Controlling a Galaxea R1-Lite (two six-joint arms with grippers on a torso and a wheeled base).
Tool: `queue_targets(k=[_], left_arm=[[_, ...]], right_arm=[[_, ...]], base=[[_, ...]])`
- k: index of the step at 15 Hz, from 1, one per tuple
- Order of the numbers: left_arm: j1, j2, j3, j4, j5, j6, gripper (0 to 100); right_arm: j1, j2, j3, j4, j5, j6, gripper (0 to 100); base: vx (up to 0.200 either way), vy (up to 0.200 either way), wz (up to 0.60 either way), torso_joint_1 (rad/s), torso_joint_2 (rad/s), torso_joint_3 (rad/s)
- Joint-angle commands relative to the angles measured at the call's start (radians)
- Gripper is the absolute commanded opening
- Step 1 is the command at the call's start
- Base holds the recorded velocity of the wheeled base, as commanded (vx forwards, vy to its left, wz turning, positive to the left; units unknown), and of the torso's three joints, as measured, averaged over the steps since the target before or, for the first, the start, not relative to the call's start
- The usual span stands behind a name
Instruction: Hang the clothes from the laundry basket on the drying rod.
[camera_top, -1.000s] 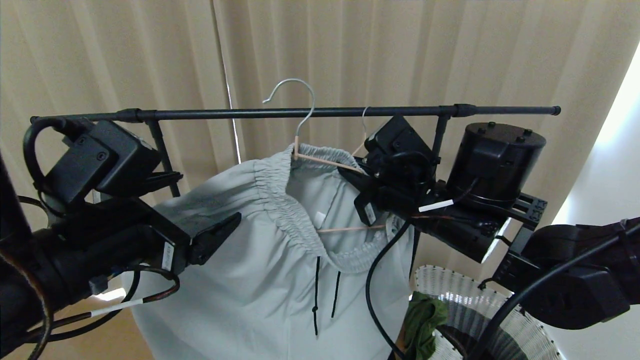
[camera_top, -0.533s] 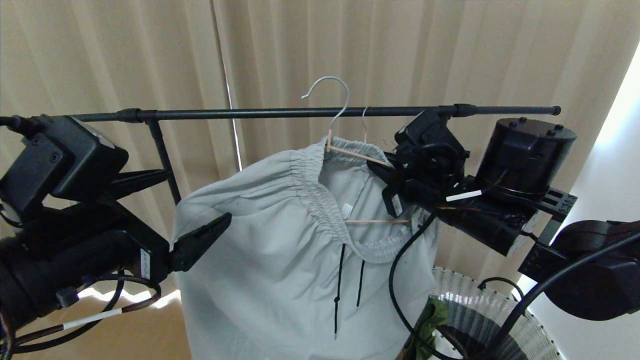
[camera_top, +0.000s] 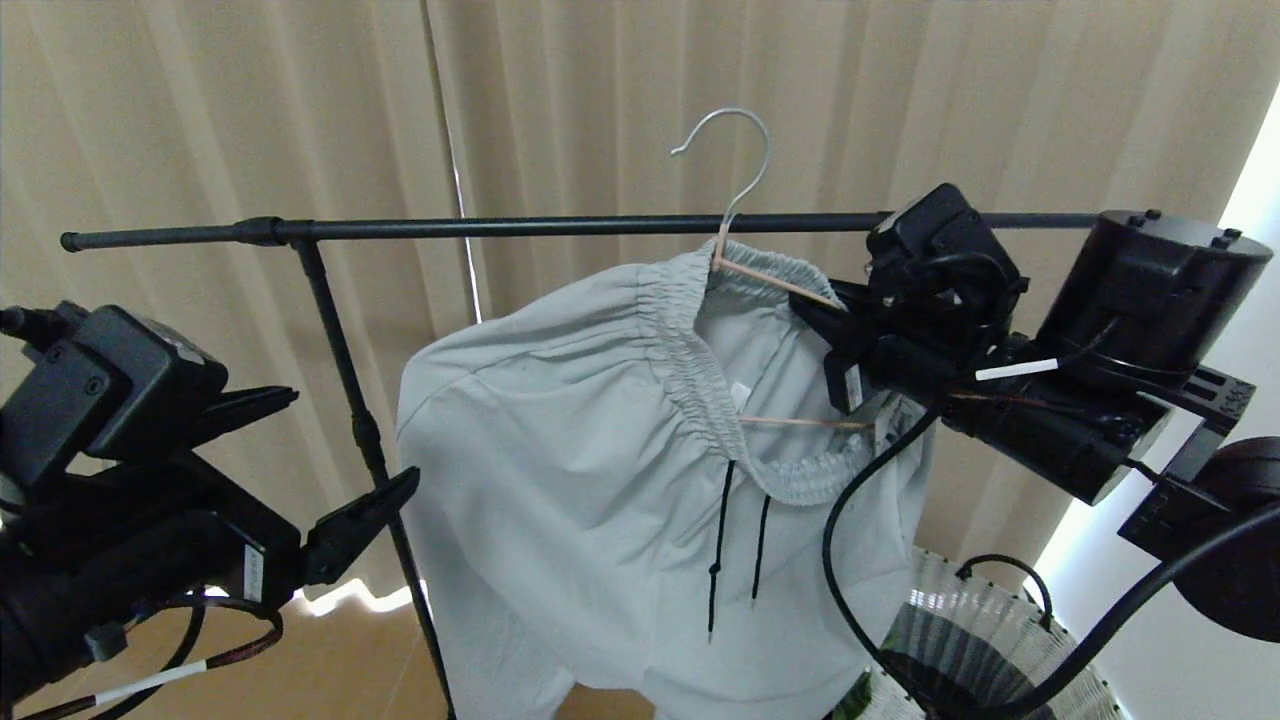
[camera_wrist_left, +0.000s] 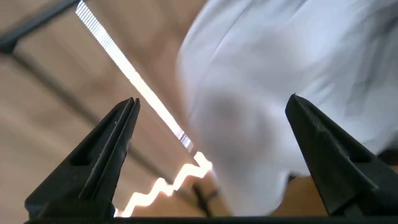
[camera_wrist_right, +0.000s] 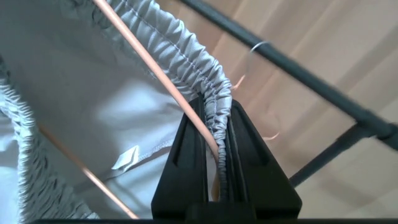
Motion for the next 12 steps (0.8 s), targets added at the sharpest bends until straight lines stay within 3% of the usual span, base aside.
queue_targets(k=[1, 9, 12], left_arm=[[0.087, 0.036, 0.038, 0.000, -0.002, -0.003, 100], [0.085, 0.128, 0.036, -0.008, -0.062, -0.004, 100], [0.090, 0.153, 0.042, -0.097, -0.091, -0.009, 100]], right_arm=[[-0.010, -0.039, -0.002, -0.001, 0.002, 0.002, 0], [-0.012, -0.082, -0.008, -0.004, 0.016, 0.031, 0], [-0.010, -0.093, -0.007, -0.004, 0.019, 0.048, 0]], base=[[0.000, 0.000, 0.00, 0.000, 0.00, 0.000], [0.000, 0.000, 0.00, 0.000, 0.00, 0.000], [0.000, 0.000, 0.00, 0.000, 0.00, 0.000]])
